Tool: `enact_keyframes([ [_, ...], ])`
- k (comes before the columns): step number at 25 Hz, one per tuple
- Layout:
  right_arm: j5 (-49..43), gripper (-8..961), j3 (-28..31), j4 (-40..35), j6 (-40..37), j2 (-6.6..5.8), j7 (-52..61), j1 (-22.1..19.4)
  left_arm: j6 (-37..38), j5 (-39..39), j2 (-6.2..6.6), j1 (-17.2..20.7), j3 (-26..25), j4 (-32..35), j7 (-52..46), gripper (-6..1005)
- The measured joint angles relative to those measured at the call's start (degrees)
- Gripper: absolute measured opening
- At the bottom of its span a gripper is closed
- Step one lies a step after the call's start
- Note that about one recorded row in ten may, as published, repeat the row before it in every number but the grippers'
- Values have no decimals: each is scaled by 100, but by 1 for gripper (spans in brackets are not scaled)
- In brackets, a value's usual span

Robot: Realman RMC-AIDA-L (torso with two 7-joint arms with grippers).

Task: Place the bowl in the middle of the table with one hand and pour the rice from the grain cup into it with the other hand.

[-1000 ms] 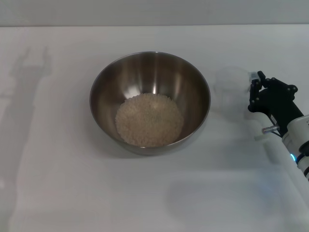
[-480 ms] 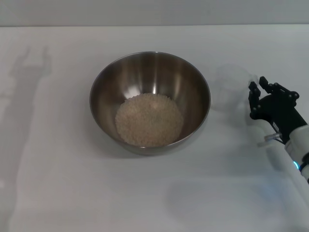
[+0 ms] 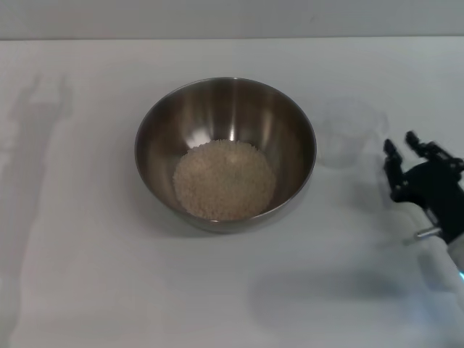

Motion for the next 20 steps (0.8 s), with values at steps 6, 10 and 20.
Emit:
enact_keyframes([
  [6,73,306,201,-90,-1827,-18,23,-127,78,12,-9,23,21,47,0,434],
  [10,77,304,664,-352,-2285,-24,118,474,85,16,-9,25,129,52,0,434],
  [20,78,488,1317,-987,-2455,-57,852,1417,120,62,21,24,253,97,-222,434],
])
